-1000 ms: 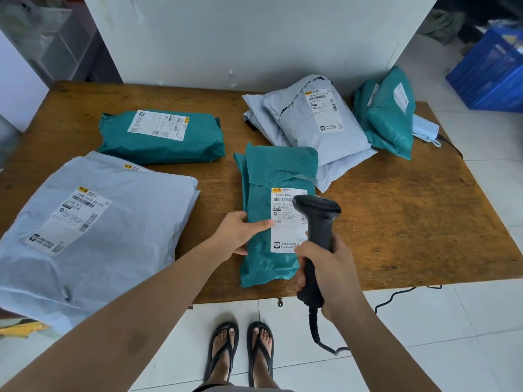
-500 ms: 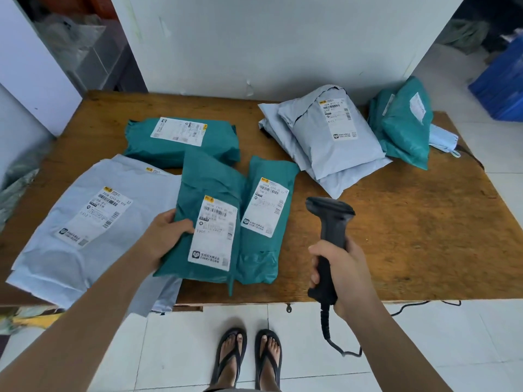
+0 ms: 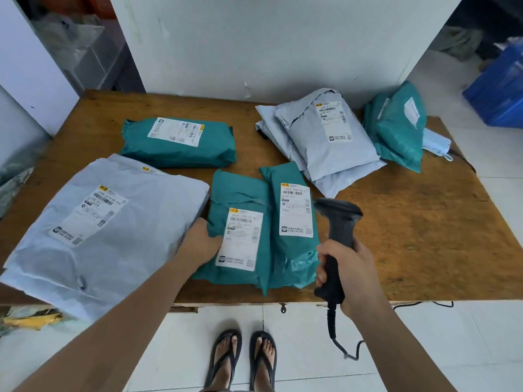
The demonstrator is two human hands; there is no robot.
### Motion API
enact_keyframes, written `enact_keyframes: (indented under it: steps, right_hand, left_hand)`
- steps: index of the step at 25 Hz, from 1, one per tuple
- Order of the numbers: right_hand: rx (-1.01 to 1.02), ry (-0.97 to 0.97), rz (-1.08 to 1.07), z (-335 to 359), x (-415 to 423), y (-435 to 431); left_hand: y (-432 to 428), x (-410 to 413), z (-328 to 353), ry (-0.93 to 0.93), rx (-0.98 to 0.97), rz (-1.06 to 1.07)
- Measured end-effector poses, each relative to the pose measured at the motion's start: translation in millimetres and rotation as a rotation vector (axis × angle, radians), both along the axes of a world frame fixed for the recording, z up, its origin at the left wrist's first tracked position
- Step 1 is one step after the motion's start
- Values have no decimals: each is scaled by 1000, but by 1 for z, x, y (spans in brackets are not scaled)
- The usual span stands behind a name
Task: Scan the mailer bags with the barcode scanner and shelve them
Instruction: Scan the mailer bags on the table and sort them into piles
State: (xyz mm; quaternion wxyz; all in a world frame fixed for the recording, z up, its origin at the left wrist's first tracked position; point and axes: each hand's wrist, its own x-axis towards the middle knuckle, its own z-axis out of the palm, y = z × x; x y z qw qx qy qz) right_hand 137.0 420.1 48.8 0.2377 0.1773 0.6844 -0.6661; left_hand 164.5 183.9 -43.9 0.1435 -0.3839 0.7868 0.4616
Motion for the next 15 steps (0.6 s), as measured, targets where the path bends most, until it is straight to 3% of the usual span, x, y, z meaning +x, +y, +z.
enact_keyframes:
  steps: [2, 4, 5, 7, 11, 13, 15]
  right_hand:
    - [11, -2, -5, -1, 0, 1]
    - [16, 4, 1, -2, 1, 0]
    - [15, 9, 3, -2, 2, 0]
    - [9, 14, 4, 0, 4, 1]
    - [14, 0, -35, 5, 7, 9]
    - [17, -12, -45, 5, 7, 13]
    - [25, -20, -41, 5, 7, 15]
  left_hand:
    - [9, 2, 9, -106, -559, -276]
    - [36, -4, 18, -20, -743, -457]
    - [53, -12, 23, 68, -644, -475]
    - [82, -32, 21, 150, -253, -347]
    - [105, -73, -5, -40, 364, 5]
    - [105, -78, -12, -94, 444, 84]
    - [108, -83, -16, -26, 430, 66]
